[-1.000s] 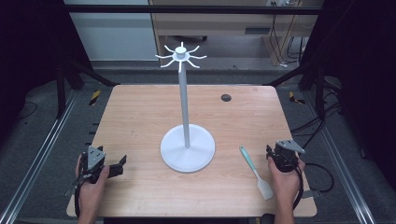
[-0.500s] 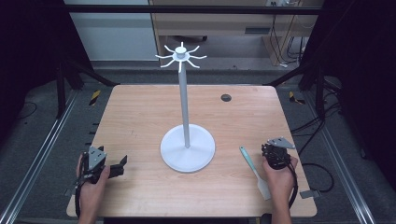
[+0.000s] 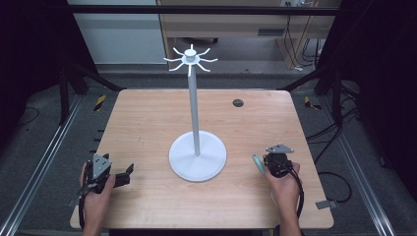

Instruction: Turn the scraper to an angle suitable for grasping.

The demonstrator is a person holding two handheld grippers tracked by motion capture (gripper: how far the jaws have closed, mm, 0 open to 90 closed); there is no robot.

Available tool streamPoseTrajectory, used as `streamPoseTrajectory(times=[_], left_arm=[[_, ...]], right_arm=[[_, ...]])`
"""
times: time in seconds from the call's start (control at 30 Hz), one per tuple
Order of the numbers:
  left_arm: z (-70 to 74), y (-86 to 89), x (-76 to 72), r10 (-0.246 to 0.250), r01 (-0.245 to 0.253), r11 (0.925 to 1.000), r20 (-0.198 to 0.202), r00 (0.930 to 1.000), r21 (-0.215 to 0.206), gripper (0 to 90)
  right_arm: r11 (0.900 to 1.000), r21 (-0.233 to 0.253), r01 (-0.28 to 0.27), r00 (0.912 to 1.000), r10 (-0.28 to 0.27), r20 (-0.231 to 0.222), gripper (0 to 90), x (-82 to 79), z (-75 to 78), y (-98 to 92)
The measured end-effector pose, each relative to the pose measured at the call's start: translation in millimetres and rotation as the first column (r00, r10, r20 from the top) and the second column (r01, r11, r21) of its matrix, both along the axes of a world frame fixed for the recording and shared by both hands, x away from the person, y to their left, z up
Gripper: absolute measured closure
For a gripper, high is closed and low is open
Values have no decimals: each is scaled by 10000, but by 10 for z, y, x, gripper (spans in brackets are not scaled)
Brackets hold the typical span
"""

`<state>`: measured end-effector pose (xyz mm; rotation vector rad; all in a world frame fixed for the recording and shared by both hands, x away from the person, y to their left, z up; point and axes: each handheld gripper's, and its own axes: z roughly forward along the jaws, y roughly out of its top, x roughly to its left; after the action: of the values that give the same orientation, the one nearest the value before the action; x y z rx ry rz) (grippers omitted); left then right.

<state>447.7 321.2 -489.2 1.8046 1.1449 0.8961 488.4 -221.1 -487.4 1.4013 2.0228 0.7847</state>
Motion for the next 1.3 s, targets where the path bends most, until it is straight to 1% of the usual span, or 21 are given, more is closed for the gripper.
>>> streamPoseTrajectory(times=[0.03, 0.07, 0.1, 0.13, 0.27, 0.37, 0.43, 0.53, 0.57, 0.6, 0.67, 0.73, 0.77, 0.8, 0.83, 0.97, 1.0, 1.03, 1.17, 1.3], left_arm=[[4, 0, -2, -10, 10, 10000, 8, 10000, 4, 29], [4, 0, -2, -10, 10, 10000, 8, 10000, 4, 29], [5, 2, -3, -22, 22, 10000, -8, 10000, -5, 29], [6, 3, -3, -20, 20, 10000, -10, 10000, -5, 29], [5, 10, 5, -20, 20, 10000, -5, 10000, -33, 29], [8, 8, 1, -34, 34, 10000, -15, 10000, -15, 29], [9, 7, -1, -39, 39, 10000, -4, 10000, -17, 29], [10, 7, -2, -36, 36, 10000, -2, 10000, -10, 29], [10, 7, -1, -37, 37, 10000, -2, 10000, -14, 29], [9, 7, 0, -39, 39, 10000, -5, 10000, -11, 29], [8, 2, 1, -52, 52, 10000, -17, 10000, 5, 29], [6, -7, 1, -68, 68, 10000, 1, 10000, 26, 29], [7, -11, -1, -84, 84, 10000, 0, 10000, 31, 30], [6, -14, 0, -88, 88, 10000, 10, 10000, 40, 30], [5, -16, 1, -102, 102, 9999, -2, 9999, 47, 30], [1, -21, 3, -136, 136, 9999, -54, 9999, 92, 30], [1, -21, 2, -151, 152, 9998, -71, 9999, 99, 30], [2, -22, 1, -151, 152, 9998, -71, 9999, 99, 29], [-3, -24, 5, -138, 140, 9998, -108, 9998, 115, 30], [-4, -23, 3, -139, 140, 9998, -133, 9998, 128, 30]], right_arm=[[9999, -69, -101, 9999, 100, -95, 900, 14, -9, 30], [9999, -69, -101, 9999, 100, -95, 900, 14, -9, 30], [9998, -181, -85, 9998, 82, -175, 900, 28, -22, 50], [9998, -181, -85, 9998, 82, -175, 900, 28, -22, 50], [9997, -248, -88, 9990, 78, -432, 900, 60, -56, 54], [9998, -206, -76, 9980, 63, -630, 900, 68, -73, 61], [9997, -226, -102, 9977, 86, -677, 900, 69, -75, 63], [9996, -170, -230, 9973, 218, -699, 900, 65, -73, 70], [9994, -93, -330, 9969, 323, -718, 900, 62, -73, 72], [9985, 10, -554, 9956, 553, -751, 900, 50, -71, 97], [9968, 80, -793, 9938, 797, -779, 900, 41, -70, 123], [9959, 78, -901, 9929, 905, -778, 900, 35, -69, 137], [9936, 134, -1118, 9903, 1125, -809, 900, 20, -67, 160], [9936, 134, -1118, 9903, 1125, -809, 900, 20, -67, 160], [9918, 155, -1266, 9882, 1275, -851, 900, 4, -65, 179], [9880, 330, -1507, 9841, 1531, -903, 900, -21, -63, 204], [9842, 330, -1740, 9801, 1764, -910, 900, -41, -62, 218], [9826, 391, -1813, 9785, 1842, -925, 900, -48, -62, 224], [9767, 367, -2115, 9718, 2142, -987, 900, -80, -56, 258], [9676, 441, -2488, 9611, 2522, -1121, 900, -109, -46, 305]])
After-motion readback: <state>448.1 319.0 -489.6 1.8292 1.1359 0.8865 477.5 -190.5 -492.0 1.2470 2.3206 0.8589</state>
